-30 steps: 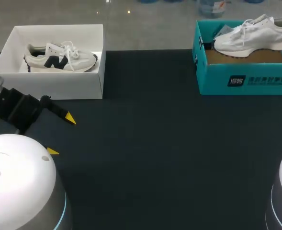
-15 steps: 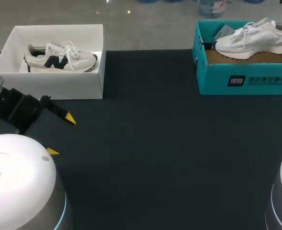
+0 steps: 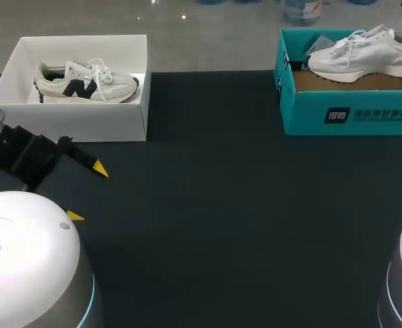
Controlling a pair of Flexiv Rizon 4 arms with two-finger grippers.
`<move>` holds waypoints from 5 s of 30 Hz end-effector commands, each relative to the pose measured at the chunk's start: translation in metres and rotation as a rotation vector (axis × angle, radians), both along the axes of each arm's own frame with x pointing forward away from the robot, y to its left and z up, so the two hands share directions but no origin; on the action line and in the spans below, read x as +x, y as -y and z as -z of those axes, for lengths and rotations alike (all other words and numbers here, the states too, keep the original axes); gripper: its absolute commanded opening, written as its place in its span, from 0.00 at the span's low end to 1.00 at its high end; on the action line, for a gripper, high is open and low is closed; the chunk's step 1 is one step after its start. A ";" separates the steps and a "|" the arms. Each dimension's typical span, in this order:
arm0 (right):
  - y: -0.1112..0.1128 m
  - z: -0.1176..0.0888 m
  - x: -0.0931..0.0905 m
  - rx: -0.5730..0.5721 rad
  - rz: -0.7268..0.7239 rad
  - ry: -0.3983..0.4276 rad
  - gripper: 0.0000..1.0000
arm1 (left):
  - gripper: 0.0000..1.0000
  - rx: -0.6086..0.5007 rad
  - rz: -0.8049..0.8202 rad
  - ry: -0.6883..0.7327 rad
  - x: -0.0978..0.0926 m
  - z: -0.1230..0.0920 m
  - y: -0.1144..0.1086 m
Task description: Take the shoe out of the shoebox, open the shoe tongue, remove and reinsert the insole, then place the shoe into the shoebox
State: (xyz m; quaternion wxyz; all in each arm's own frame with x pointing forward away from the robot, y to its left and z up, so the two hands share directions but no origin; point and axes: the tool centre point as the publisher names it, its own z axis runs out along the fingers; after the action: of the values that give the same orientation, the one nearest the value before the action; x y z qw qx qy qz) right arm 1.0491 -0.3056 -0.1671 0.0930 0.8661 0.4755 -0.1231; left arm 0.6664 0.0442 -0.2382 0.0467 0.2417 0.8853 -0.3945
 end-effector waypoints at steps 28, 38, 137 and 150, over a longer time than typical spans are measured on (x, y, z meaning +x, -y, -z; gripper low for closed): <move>0.015 0.076 0.033 0.032 0.072 -0.060 0.00 | 1.00 0.003 0.002 -0.002 0.001 0.000 0.000; 0.025 0.129 0.027 0.059 0.103 -0.102 0.00 | 1.00 0.003 0.002 -0.002 0.001 0.000 0.000; -0.068 0.020 -0.008 0.018 -0.002 0.070 1.00 | 1.00 0.587 0.733 0.753 0.182 -0.022 -0.102; -0.068 0.020 -0.008 0.018 -0.002 0.070 1.00 | 1.00 0.618 0.742 0.791 0.190 -0.025 -0.104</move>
State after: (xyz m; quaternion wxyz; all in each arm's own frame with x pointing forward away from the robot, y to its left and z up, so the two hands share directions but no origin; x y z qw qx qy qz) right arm 1.0408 -0.2373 -0.1869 0.1019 0.8698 0.4744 -0.0891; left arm 0.8501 0.1469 -0.2152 0.1513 0.6576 0.7379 -0.0088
